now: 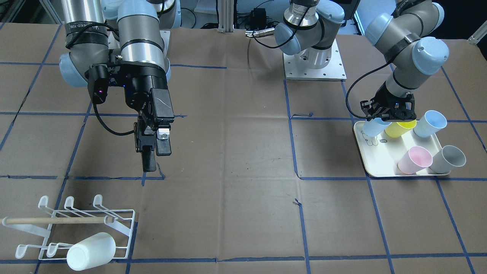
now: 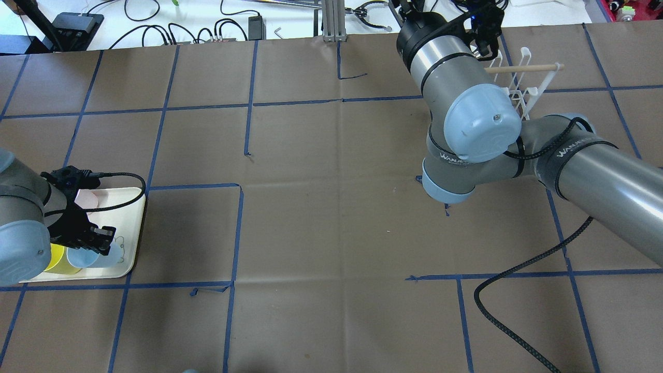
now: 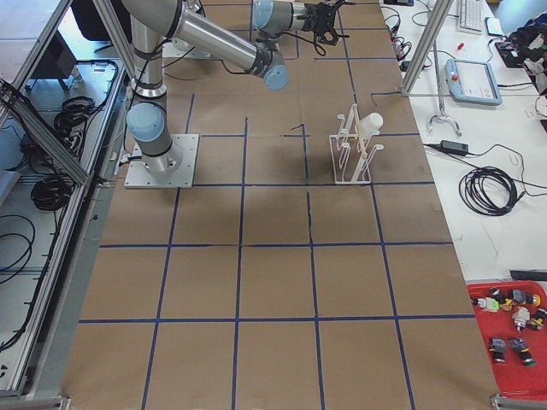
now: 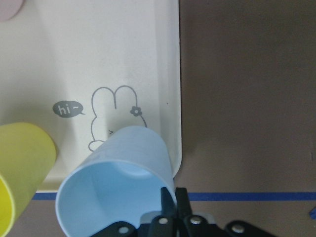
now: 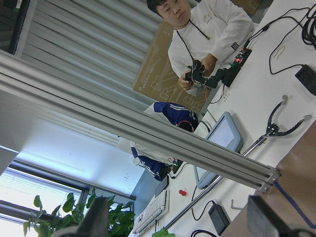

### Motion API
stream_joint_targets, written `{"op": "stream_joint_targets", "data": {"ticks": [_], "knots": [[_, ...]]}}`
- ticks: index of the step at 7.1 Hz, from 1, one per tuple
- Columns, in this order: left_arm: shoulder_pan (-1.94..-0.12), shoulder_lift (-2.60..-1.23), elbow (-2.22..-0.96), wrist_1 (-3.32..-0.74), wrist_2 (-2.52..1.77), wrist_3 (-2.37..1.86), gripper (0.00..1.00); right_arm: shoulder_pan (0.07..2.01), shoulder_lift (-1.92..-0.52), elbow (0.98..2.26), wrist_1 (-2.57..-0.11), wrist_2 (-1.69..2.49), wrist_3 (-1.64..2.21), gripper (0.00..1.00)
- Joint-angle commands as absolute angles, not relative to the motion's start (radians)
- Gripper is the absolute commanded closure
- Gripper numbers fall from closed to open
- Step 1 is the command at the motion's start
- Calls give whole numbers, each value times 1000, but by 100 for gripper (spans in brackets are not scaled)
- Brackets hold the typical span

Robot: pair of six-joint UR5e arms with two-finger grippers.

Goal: Transfer IKEA cup to right arm and place on rack

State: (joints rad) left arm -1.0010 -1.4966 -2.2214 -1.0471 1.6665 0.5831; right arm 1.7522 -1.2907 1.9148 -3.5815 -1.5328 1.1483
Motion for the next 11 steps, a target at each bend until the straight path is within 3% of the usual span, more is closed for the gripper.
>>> {"op": "stream_joint_targets", "data": {"ticks": [1, 3, 5, 8, 11], "knots": [[-1003, -1447, -2028, -1298, 1667, 581, 100, 1766, -1299, 1924, -3580, -1535, 1257, 0], [-1008, -1478, -1756, -1560, 1657, 581, 100, 1778, -1333, 1988, -3582, -1537, 1371, 0], [-1015, -1526, -1611, -1620, 1597, 603, 100, 1779, -1383, 2029, -3567, -1536, 1486, 0], [-1034, -1601, -1594, -1435, 1077, 650, 100, 1789, -1396, 2069, -3574, -1476, 1648, 0], [-1165, -1611, -1635, -1164, 794, 650, 100, 1789, -1396, 2069, -3571, -1486, 1660, 0]]}}
